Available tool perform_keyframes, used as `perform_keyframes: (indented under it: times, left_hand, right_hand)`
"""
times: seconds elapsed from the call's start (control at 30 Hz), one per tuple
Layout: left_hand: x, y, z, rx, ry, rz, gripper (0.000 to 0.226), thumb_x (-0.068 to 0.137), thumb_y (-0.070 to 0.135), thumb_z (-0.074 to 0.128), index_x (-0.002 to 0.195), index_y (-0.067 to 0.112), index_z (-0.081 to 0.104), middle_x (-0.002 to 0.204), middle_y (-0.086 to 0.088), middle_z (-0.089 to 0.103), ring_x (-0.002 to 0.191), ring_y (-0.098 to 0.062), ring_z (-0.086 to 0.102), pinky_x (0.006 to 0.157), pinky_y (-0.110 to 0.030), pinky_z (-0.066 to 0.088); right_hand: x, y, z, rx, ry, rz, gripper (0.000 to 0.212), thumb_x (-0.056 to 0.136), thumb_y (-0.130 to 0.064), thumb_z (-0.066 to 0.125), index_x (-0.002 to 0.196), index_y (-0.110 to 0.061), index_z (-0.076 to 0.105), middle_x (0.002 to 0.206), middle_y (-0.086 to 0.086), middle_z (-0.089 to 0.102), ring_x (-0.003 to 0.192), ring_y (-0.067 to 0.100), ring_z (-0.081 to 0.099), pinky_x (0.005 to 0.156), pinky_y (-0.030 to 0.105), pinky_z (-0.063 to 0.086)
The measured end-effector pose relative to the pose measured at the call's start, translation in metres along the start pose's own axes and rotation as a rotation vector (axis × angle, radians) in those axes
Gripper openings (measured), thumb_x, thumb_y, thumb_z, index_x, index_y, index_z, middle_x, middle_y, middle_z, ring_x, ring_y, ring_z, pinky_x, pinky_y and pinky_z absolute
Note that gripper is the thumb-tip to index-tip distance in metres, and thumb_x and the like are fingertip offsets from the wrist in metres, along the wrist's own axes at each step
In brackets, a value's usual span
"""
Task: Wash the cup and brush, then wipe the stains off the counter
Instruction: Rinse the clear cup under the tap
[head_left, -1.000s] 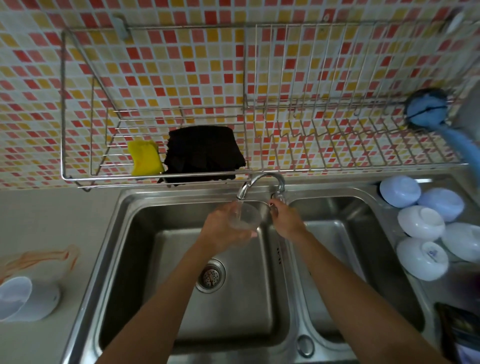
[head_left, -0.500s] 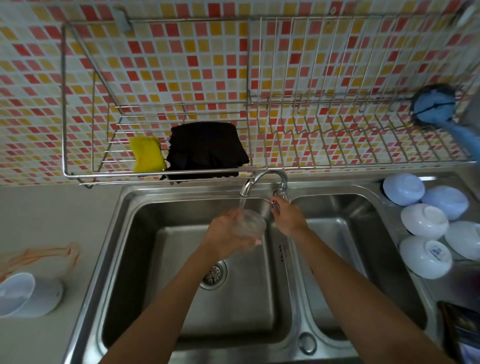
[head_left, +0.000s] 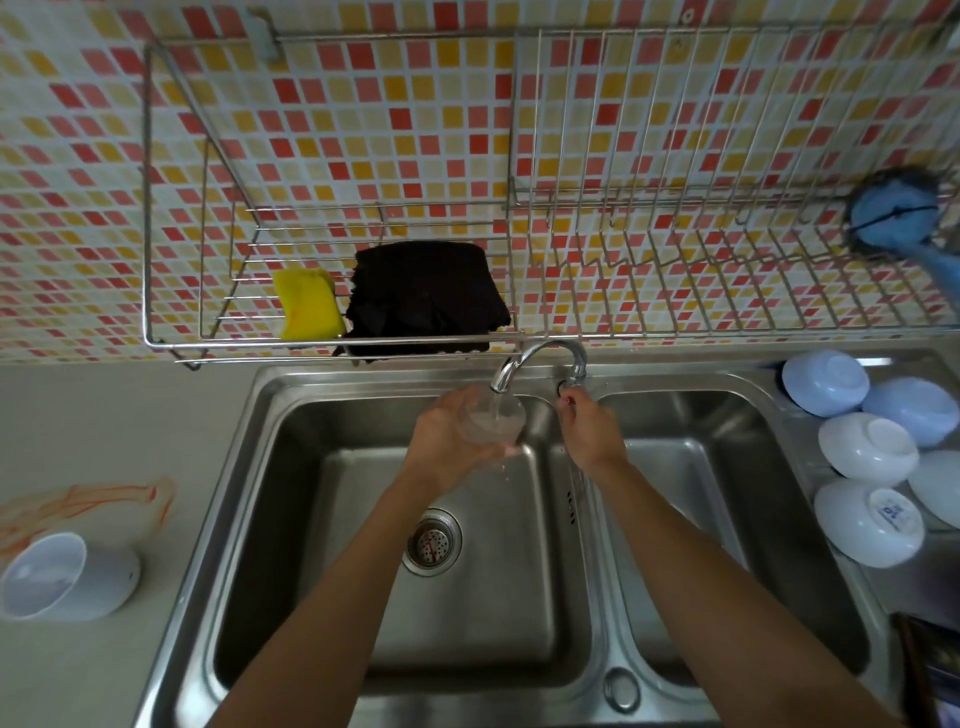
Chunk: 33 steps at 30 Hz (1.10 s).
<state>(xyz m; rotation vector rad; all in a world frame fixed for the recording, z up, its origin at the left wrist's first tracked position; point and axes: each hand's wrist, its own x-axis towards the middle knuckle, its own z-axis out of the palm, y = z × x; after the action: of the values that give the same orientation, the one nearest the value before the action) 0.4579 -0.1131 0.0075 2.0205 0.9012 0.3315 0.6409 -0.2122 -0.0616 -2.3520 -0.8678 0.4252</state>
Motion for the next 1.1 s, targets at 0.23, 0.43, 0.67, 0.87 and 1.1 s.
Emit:
perform_keyframes:
  times: [0.23,0.43,0.67,0.87,1.1]
  left_hand:
    - [-0.002,-0.005,0.008,-0.065,0.015,0.007,0.077,0.056,0.032,0.092,0.123,0.028,0.055,0.115,0.01,0.058,0.102,-0.006,0.054,0.076,0.001,0.038]
    - [-0.006,-0.016,0.005,-0.001,0.027,0.003,0.082,0.051,0.05,0.088,0.123,0.027,0.057,0.114,0.01,0.06,0.103,-0.01,0.059,0.09,-0.027,0.052]
    - [-0.015,-0.022,0.0,-0.089,0.064,-0.022,0.078,0.053,0.04,0.091,0.121,0.025,0.056,0.111,0.007,0.061,0.099,-0.011,0.06,0.084,-0.023,0.053]
    - [-0.035,-0.032,-0.007,-0.095,0.119,0.005,0.072,0.057,0.037,0.09,0.119,0.028,0.052,0.115,0.007,0.057,0.103,-0.01,0.056,0.088,-0.026,0.05]
    - [-0.081,-0.078,-0.001,0.119,0.086,-0.103,0.076,0.06,0.035,0.087,0.123,0.02,0.047,0.123,-0.002,0.046,0.111,-0.021,0.049,0.099,-0.037,0.042]
  right_hand:
    - [-0.001,0.009,-0.008,0.095,0.087,0.056,0.024,0.102,-0.015,0.04,0.117,-0.006,0.056,0.094,0.019,0.066,0.079,0.029,0.059,0.069,0.03,0.041]
    - [-0.005,0.006,-0.005,0.099,0.091,0.066,0.024,0.103,-0.02,0.037,0.116,-0.007,0.053,0.091,0.017,0.066,0.075,0.026,0.058,0.067,0.033,0.048]
    - [-0.005,0.0,-0.012,0.051,0.053,0.128,0.028,0.1,-0.005,0.037,0.124,-0.007,0.052,0.109,0.021,0.065,0.1,0.037,0.061,0.078,0.033,0.044]
    - [-0.038,-0.014,-0.008,0.148,0.165,0.169,0.039,0.103,-0.024,0.037,0.14,-0.011,0.034,0.132,0.017,0.052,0.112,0.039,0.057,0.078,0.038,0.047]
    - [-0.166,0.017,0.064,-0.141,-0.083,-0.133,0.066,0.099,-0.041,0.043,0.153,-0.015,0.017,0.162,0.003,-0.008,0.146,0.021,0.013,0.114,0.042,0.03]
